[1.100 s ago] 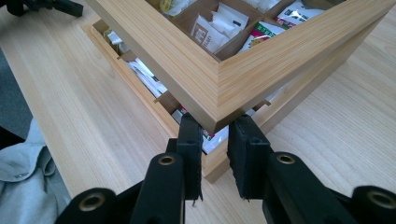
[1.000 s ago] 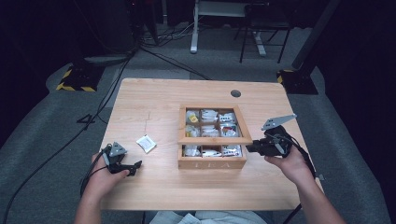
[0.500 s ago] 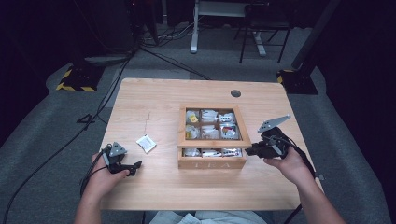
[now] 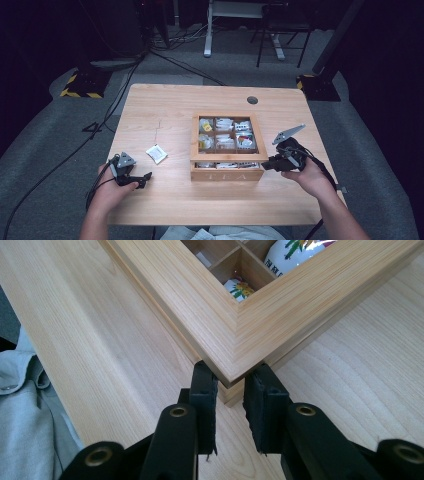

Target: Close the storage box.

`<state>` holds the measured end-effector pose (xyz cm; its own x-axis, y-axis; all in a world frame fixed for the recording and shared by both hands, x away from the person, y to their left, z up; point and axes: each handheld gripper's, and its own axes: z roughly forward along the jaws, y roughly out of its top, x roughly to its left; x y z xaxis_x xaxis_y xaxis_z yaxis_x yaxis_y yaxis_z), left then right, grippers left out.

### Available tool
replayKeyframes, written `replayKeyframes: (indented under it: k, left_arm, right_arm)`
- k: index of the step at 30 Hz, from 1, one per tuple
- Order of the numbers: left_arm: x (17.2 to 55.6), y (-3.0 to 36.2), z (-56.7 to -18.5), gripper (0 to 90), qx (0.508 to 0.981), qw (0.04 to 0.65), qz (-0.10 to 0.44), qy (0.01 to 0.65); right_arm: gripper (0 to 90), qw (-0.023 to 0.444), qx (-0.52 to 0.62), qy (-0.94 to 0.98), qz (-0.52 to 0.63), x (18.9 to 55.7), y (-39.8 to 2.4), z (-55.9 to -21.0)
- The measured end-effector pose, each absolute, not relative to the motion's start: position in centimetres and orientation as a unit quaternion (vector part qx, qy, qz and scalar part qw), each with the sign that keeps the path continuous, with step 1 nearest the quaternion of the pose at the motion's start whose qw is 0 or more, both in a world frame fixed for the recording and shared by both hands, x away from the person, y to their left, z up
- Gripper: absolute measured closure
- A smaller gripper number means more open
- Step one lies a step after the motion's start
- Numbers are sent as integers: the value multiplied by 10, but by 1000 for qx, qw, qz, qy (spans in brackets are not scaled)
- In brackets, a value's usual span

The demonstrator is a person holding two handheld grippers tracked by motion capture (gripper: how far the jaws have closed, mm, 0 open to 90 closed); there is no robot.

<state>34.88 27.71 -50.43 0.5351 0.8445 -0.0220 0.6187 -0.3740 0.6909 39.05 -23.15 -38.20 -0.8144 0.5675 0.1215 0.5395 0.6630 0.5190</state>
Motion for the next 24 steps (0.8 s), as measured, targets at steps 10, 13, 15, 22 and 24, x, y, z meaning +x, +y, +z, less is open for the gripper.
replayKeyframes:
  k: [10, 13, 15, 22, 24]
  left_arm:
    - [349, 277, -504, 156, 811, 332, 171, 450]
    - [349, 277, -504, 155, 811, 332, 171, 451]
    - [349, 277, -504, 155, 811, 332, 170, 451]
    - [349, 277, -504, 156, 811, 332, 171, 451]
    - [349, 277, -504, 155, 811, 332, 171, 451]
  right_arm:
    - [744, 15, 300, 918, 258, 392, -229, -388]
    - [744, 13, 300, 920, 253, 393, -228, -389]
    - [743, 11, 300, 921, 250, 393, -228, -391]
    - [743, 7, 297, 925, 236, 394, -225, -395]
    - [742, 6, 296, 926, 233, 394, -225, -396]
